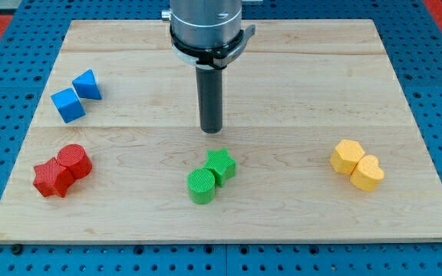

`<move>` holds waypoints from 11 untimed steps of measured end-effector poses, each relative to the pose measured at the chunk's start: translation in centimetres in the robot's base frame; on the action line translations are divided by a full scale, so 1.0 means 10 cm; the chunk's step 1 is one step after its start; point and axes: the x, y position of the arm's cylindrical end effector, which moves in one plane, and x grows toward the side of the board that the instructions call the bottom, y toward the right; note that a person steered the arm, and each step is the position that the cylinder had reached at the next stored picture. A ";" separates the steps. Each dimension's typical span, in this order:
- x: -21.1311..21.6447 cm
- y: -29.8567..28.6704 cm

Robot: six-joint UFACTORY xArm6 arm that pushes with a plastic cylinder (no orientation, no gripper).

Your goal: Push the blue blocks towards the top left side of the board

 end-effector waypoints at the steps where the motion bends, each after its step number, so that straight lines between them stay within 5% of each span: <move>1: 0.00 0.04; 3: 0.01 -0.33; 6: 0.00 -2.33; 9: -0.44 -1.84; 11: -0.91 -2.07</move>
